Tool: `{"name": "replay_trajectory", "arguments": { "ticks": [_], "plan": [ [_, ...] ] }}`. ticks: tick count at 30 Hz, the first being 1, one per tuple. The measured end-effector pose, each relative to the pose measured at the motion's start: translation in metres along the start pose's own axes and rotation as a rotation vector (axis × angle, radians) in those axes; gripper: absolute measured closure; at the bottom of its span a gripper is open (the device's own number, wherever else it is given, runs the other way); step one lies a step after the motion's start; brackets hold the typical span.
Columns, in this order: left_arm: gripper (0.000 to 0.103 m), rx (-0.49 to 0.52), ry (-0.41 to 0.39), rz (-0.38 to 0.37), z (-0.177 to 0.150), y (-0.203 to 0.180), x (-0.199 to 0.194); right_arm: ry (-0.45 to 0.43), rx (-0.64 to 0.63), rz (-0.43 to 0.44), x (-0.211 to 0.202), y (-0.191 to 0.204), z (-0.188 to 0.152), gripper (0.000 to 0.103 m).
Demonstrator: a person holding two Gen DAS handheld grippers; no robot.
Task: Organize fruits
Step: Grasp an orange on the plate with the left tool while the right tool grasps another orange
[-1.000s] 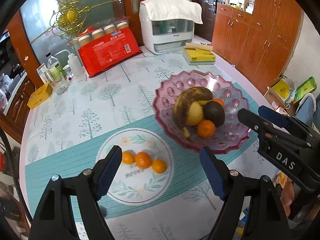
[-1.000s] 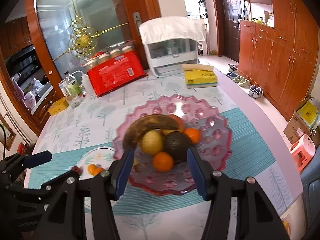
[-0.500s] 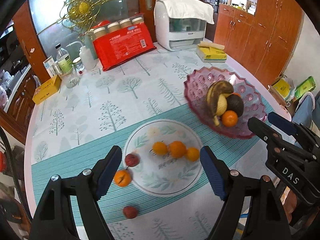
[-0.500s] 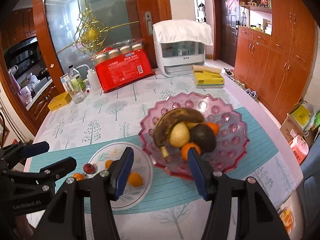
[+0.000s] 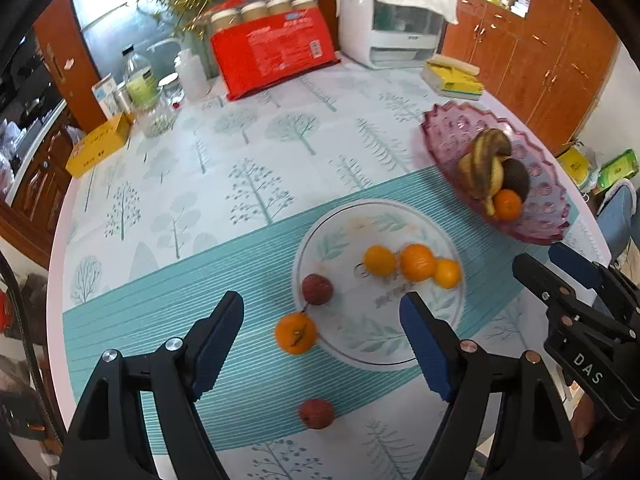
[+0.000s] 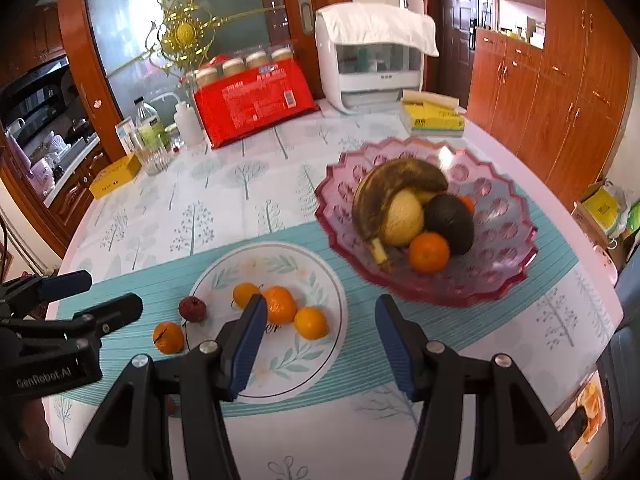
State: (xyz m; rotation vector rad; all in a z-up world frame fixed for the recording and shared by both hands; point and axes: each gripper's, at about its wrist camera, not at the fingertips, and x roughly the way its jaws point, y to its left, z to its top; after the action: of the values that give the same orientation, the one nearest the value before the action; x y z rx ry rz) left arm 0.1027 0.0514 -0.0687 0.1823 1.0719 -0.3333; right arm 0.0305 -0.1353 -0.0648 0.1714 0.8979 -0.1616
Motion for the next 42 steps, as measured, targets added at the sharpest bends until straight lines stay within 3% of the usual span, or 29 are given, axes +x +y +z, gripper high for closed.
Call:
{"name": "replay_trajectory", "arguments": {
  "ticks": [9, 16, 28, 34, 40, 42],
  "plan": [
    [0.024, -0.008, 0.076, 0.012, -0.008, 0.026, 0.034, 0.051, 0.003, 0.032, 0.028, 0.017, -0.009, 0.046],
    [0.024, 0.018, 0.106, -0.011, -0.008, 0.023, 0.055, 0.072, -0.022, 0.088, 0.049, 0.023, -0.007, 0.047],
    [0.024, -0.057, 0.187, -0.026, -0.022, 0.049, 0.081, 0.145, -0.291, 0.097, 0.102, 0.05, -0.003, 0.048],
    [0.024, -0.078, 0.227, -0.046, -0.03, 0.044, 0.096, 0.183, -0.358, 0.122, 0.119, 0.054, -0.004, 0.05],
    [0.038, -0.082, 0.258, -0.052, -0.03, 0.034, 0.111, 0.182, -0.434, 0.097, 0.127, 0.055, -0.003, 0.051],
    [0.052, -0.088, 0.272, -0.049, -0.03, 0.031, 0.116, 0.201, -0.438, 0.096, 0.133, 0.053, -0.002, 0.055]
  ]
}}
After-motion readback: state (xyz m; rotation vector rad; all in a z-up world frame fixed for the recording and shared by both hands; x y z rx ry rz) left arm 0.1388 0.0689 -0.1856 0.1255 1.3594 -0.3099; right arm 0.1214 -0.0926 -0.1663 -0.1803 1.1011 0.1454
